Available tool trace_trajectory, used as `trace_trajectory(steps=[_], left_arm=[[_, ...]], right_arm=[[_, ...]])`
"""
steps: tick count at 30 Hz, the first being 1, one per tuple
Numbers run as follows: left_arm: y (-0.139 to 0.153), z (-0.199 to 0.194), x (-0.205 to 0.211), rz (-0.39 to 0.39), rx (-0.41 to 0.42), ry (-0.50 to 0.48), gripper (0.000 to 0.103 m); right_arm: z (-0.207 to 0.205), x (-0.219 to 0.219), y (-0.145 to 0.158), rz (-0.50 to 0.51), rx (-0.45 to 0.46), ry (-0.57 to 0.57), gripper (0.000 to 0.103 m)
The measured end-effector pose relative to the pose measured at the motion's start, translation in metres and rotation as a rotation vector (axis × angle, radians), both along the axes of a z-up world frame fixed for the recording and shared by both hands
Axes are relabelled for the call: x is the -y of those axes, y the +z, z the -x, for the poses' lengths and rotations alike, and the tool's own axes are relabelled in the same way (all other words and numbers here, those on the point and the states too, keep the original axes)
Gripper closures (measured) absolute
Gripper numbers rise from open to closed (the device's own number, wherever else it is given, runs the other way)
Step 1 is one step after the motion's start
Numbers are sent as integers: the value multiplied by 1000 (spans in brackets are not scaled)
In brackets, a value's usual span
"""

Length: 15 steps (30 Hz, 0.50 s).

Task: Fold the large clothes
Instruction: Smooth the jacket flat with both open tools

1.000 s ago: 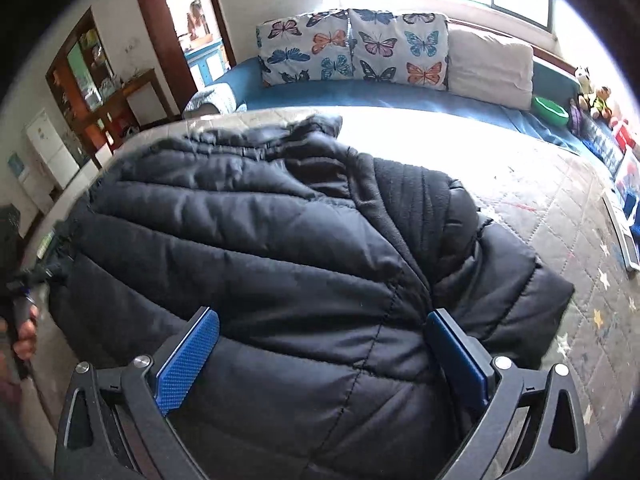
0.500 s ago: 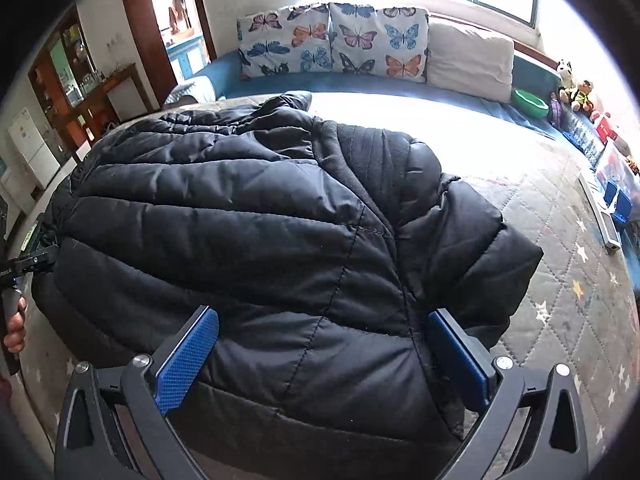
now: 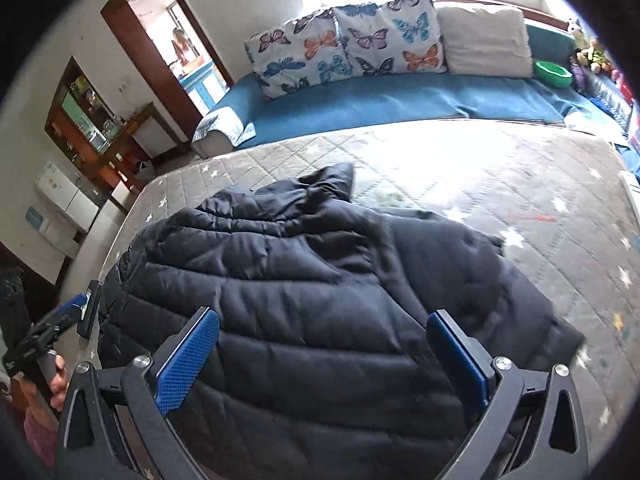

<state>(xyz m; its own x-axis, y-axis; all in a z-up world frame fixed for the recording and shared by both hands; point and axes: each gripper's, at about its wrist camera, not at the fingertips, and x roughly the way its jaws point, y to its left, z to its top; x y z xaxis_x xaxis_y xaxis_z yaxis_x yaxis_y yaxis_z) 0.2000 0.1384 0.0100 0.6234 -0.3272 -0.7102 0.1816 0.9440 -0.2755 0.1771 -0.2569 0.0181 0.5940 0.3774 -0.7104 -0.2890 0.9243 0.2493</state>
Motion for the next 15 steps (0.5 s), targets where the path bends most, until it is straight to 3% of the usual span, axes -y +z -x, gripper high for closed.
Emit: trace_trajectory(steps=[4, 10, 15], left_arm=[[1, -32, 32, -46, -6, -39, 0], [-36, -79, 54, -111, -116, -39, 0], [-57, -89, 55, -135, -130, -40, 0]], right_arm=[[-13, -13, -12, 60, -13, 13, 0], [-18, -18, -27, 126, -18, 24, 0], [-13, -18, -31, 154, 4, 45, 0]])
